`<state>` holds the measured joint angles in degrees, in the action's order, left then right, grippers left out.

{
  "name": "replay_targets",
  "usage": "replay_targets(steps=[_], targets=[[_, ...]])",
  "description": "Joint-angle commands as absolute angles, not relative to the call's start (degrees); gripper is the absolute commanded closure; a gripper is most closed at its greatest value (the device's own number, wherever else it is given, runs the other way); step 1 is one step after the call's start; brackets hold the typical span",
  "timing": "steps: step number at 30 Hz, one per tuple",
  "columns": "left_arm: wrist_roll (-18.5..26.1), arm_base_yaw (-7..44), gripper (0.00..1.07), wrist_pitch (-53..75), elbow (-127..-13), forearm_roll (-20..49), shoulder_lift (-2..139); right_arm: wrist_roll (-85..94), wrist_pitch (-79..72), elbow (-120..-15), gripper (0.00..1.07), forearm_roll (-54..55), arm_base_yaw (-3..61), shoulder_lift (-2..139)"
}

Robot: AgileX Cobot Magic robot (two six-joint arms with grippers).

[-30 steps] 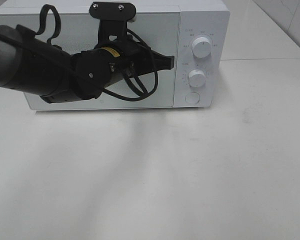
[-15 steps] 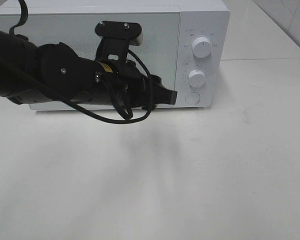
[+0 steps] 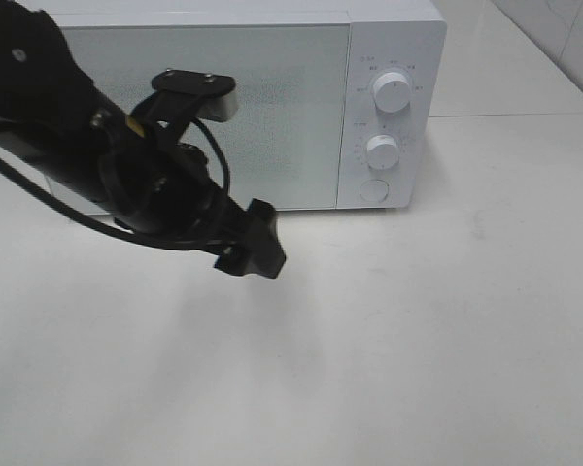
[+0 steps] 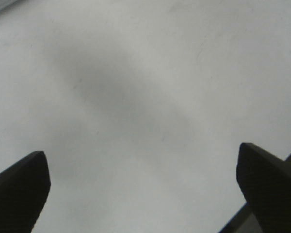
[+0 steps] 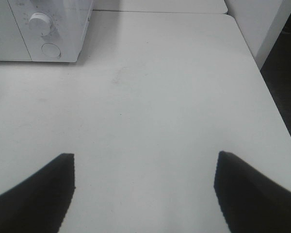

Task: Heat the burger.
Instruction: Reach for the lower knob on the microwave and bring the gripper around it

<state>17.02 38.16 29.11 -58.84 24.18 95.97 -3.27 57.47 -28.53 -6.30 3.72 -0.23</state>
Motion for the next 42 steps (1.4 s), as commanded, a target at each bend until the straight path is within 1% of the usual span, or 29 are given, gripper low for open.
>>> replay_targets(steps=[1, 2, 3, 4, 5, 6, 7, 8, 9, 10, 11, 12, 13, 14, 15, 16, 17, 18, 19, 20, 21, 22, 23, 25, 26, 28, 36, 37, 42], targets=[[16.8, 33.1, 0.06, 41.3, -58.8, 23.5, 92.3, -3.4, 57.1, -28.4, 0.31, -6.5, 3.4, -1.8], [16.7, 30.1, 0.06, 45.6, -58.8, 23.7, 91.1, -3.4, 57.1, -28.4, 0.31, -6.5, 3.4, -1.8], [16.5, 28.5, 0.06, 47.9, -58.8, 23.8, 90.6, -3.4, 57.1, -28.4, 0.31, -6.5, 3.4, -1.8], [16.5, 28.5, 0.06, 47.9, -58.8, 23.8, 90.6, -3.4, 57.1, -28.4, 0.31, -6.5, 3.4, -1.8], [15.8, 25.7, 0.06, 51.8, -58.8, 23.8, 89.6, -3.4, 57.1, -28.4, 0.31, -6.5, 3.4, -1.8], [15.6, 24.0, 0.06, 53.9, -58.8, 23.7, 89.0, -3.4, 57.1, -28.4, 0.31, -6.5, 3.4, -1.8], [15.6, 24.0, 0.06, 53.9, -58.8, 23.7, 89.0, -3.4, 57.1, -28.4, 0.31, -6.5, 3.4, -1.8], [15.6, 21.0, 0.06, 57.1, -58.8, 23.3, 88.1, -3.4, 57.1, -28.4, 0.31, -6.5, 3.4, -1.8], [15.6, 21.0, 0.06, 57.1, -58.8, 23.3, 88.1, -3.4, 57.1, -28.4, 0.31, -6.5, 3.4, -1.8], [15.6, 19.4, 0.06, 58.6, -58.8, 23.0, 87.4, -3.4, 57.1, -28.4, 0.31, -6.5, 3.4, -1.8], [15.4, 16.4, 0.06, 60.6, -58.8, 22.1, 86.0, -3.4, 57.1, -28.4, 0.31, -6.5, 3.4, -1.8], [15.4, 16.4, 0.06, 60.6, -58.8, 22.1, 86.0, -3.4, 57.1, -28.4, 0.31, -6.5, 3.4, -1.8], [15.0, 14.8, 0.06, 61.1, -58.8, 21.6, 85.2, -3.4, 57.1, -28.4, 0.31, -6.5, 3.4, -1.8], [13.7, 11.5, 0.06, 62.3, -58.8, 20.0, 83.4, -3.4, 57.1, -28.4, 0.31, -6.5, 3.4, -1.8], [13.7, 11.5, 0.06, 62.3, -58.8, 20.0, 83.4, -3.4, 57.1, -28.4, 0.31, -6.5, 3.4, -1.8], [13.3, 10.2, 0.06, 62.8, -58.8, 19.3, 82.6, -3.4, 57.1, -28.4, 0.31, -6.5, 3.4, -1.8], [11.7, 7.2, 0.06, 63.8, -58.8, 17.4, 81.0, -3.4, 57.1, -28.4, 0.31, -6.5, 3.4, -1.8], [11.7, 7.2, 0.06, 63.8, -58.8, 17.4, 81.0, -3.4, 57.1, -28.4, 0.31, -6.5, 3.4, -1.8], [9.2, 4.1, 0.06, 65.0, -58.8, 15.6, 79.2, -3.4, 57.1, -28.4, 0.31, -6.5, 3.4, -1.8], [8.4, 2.8, 0.06, 65.3, -58.8, 14.8, 78.5, -3.4, 57.1, -28.4, 0.31, -6.5, 3.4, -1.8], [8.4, 2.8, 0.06, 65.3, -58.8, 14.8, 78.5, -3.4, 57.1, -28.4, 0.31, -6.5, 3.4, -1.8], [6.7, 0.9, 0.06, 65.9, -58.8, 13.3, 76.4, -3.4, 57.1, -28.4, 0.31, -6.5, 3.4, -1.8], [6.7, 0.9, 0.06, 65.9, -58.8, 13.3, 76.4, -3.4, 57.1, -28.4, 0.31, -6.5, 3.4, -1.8], [4.6, -0.1, 0.06, 66.5, -58.6, 10.8, 73.3, -3.4, 57.1, -28.4, 0.31, -6.5, 3.4, -1.8], [4.6, -0.1, 0.06, 66.5, -58.6, 10.8, 73.3, -3.4, 57.1, -28.4, 0.31, -6.5, 3.4, -1.8], [3.3, -0.1, 0.06, 66.0, -56.3, 8.6, 69.6, -3.4, 57.1, -28.4, 0.31, -6.5, 3.4, -1.8], [3.2, -0.1, 0.06, 63.8, -47.2, 7.8, 59.6, -3.4, 57.1, -28.4, 0.31, -6.5, 3.4, -1.8], [3.2, -0.1, 0.06, 63.7, -45.0, 7.7, 56.4, -3.4, 57.1, -28.4, 0.31, -6.5, 3.4, -1.8], [3.2, -0.1, 0.06, 63.5, -39.9, 7.1, 48.6, -3.4, 57.1, -28.4, 0.31, -6.5, 3.4, -1.8]])
